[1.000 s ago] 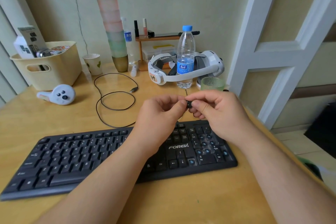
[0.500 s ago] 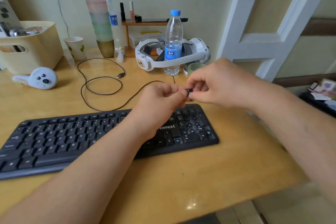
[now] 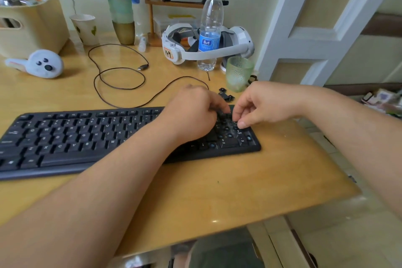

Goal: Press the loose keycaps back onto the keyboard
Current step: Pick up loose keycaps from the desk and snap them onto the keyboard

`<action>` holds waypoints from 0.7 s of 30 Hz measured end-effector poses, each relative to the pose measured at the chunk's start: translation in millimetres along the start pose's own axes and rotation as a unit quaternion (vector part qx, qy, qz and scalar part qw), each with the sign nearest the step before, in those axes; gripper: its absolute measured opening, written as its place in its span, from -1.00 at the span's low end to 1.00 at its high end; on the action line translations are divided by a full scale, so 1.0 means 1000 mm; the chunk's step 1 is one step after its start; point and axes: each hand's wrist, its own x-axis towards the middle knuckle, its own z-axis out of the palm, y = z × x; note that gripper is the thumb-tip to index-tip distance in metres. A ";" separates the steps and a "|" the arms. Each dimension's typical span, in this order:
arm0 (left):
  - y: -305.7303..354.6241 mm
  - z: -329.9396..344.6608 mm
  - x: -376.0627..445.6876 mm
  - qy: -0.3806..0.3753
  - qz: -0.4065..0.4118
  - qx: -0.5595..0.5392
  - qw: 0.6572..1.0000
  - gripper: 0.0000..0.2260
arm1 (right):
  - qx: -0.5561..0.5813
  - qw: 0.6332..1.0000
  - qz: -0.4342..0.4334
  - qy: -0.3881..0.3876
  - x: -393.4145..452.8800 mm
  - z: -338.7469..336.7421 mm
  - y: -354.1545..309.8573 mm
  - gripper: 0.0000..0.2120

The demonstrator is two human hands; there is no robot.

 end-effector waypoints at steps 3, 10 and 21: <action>0.000 0.000 0.000 -0.018 0.004 0.008 1.000 -0.57 | -0.018 1.000 -0.001 -0.007 0.003 0.000 -0.002 -0.89; 0.003 0.001 -0.001 -0.079 0.022 0.008 0.997 -0.59 | -0.076 0.997 0.010 -0.008 0.006 -0.003 -0.014 -0.90; 0.006 -0.002 -0.002 -0.102 0.010 0.055 0.993 -0.57 | -0.037 0.998 0.050 -0.025 0.007 -0.005 -0.019 -0.91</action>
